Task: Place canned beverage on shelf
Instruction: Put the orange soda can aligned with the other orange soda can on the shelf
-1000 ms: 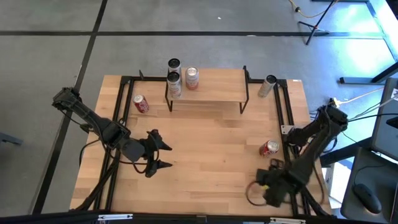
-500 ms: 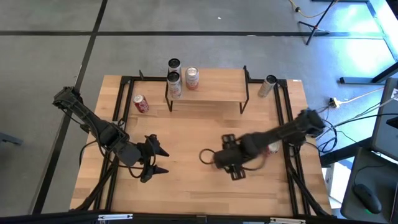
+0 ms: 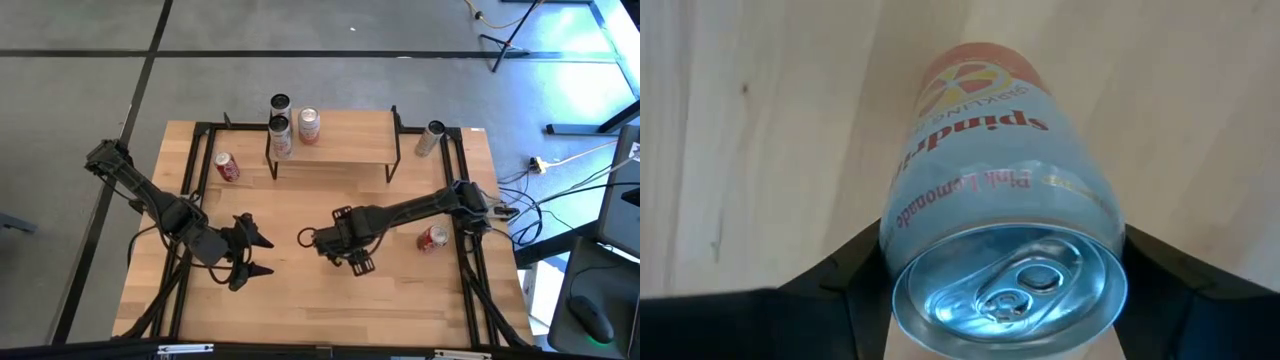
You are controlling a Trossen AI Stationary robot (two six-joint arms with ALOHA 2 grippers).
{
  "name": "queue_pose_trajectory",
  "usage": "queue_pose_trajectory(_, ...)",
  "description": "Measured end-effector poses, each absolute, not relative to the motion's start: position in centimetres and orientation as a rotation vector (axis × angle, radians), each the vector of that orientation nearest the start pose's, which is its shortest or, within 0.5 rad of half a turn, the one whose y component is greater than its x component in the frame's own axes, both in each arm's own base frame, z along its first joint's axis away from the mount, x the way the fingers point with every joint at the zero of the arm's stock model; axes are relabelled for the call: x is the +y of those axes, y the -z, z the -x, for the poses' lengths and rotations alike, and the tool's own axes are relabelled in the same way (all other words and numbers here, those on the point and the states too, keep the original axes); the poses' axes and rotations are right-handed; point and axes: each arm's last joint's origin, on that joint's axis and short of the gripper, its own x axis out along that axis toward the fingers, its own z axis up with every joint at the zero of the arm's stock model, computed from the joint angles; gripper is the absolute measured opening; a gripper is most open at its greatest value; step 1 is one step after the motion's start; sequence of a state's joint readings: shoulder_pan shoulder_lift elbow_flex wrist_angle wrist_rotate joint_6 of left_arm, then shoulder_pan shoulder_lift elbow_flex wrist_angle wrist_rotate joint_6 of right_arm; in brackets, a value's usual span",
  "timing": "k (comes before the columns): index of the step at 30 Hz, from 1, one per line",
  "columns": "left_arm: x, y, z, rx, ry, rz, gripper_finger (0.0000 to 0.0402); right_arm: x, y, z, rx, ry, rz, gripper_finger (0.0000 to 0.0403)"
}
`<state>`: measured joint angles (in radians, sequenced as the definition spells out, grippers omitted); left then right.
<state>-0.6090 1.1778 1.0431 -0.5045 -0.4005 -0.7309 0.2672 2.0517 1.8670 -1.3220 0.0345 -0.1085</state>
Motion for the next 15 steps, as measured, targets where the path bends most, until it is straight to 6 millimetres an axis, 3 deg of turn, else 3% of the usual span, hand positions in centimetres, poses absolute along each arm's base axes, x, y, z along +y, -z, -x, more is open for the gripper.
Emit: queue_pose_trajectory(15, -13.1, -31.8, -20.8, 0.593, -0.016, 0.390, 0.0318, 10.3, -23.5, -37.9, 1.566, -0.265, 0.320, 0.0282)
